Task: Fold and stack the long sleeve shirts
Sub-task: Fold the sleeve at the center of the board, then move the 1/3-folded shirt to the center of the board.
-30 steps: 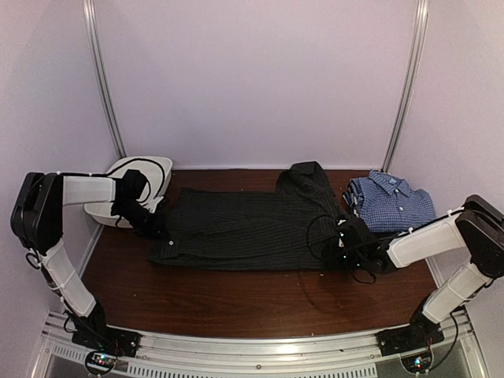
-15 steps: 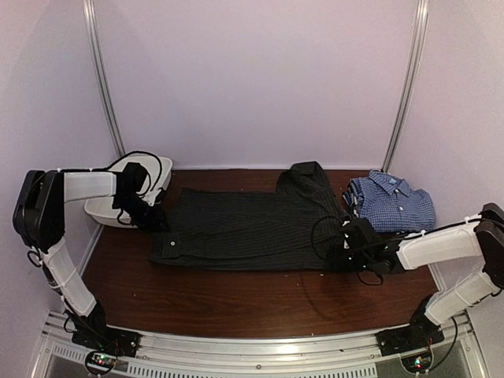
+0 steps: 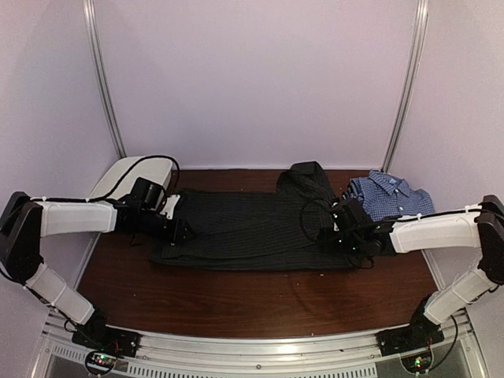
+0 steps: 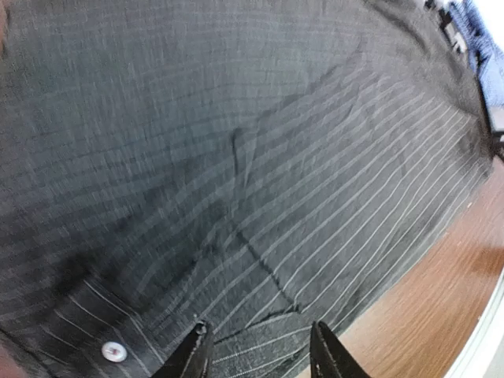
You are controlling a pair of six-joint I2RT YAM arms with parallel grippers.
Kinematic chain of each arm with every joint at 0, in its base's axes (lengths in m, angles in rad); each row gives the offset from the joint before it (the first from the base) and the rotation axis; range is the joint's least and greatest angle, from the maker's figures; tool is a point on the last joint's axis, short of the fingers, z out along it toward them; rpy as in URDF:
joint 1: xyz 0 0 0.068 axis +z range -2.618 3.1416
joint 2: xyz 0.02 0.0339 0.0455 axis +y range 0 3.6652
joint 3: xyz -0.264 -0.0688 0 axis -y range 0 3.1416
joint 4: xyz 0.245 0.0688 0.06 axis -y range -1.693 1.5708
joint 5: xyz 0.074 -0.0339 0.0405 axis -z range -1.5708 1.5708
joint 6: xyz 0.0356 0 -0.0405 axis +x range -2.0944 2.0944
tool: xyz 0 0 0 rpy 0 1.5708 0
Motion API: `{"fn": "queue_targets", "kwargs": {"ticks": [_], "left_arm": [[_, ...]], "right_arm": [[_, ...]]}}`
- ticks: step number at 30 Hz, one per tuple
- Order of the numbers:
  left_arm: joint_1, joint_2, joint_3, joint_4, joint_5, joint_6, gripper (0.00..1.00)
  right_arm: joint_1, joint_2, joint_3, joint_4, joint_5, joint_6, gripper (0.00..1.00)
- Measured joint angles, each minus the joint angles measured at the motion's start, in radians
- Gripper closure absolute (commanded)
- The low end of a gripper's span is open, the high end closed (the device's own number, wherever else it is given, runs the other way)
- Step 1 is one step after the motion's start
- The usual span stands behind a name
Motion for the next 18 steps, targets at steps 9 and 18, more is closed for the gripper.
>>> {"fn": "queue_targets", "kwargs": {"ticks": [9, 18], "left_arm": [[-0.037, 0.109, -0.182, 0.193, -0.039, -0.066, 0.57], [-0.088, 0.062, -0.285, 0.332, -0.118, -0.126, 0.57]], "right_arm": [[-0.033, 0.173, 0.042, 0.016, -0.019, -0.043, 0.42], [-0.026, 0.157, -0.066, 0.097, -0.06, 0.002, 0.44]]}}
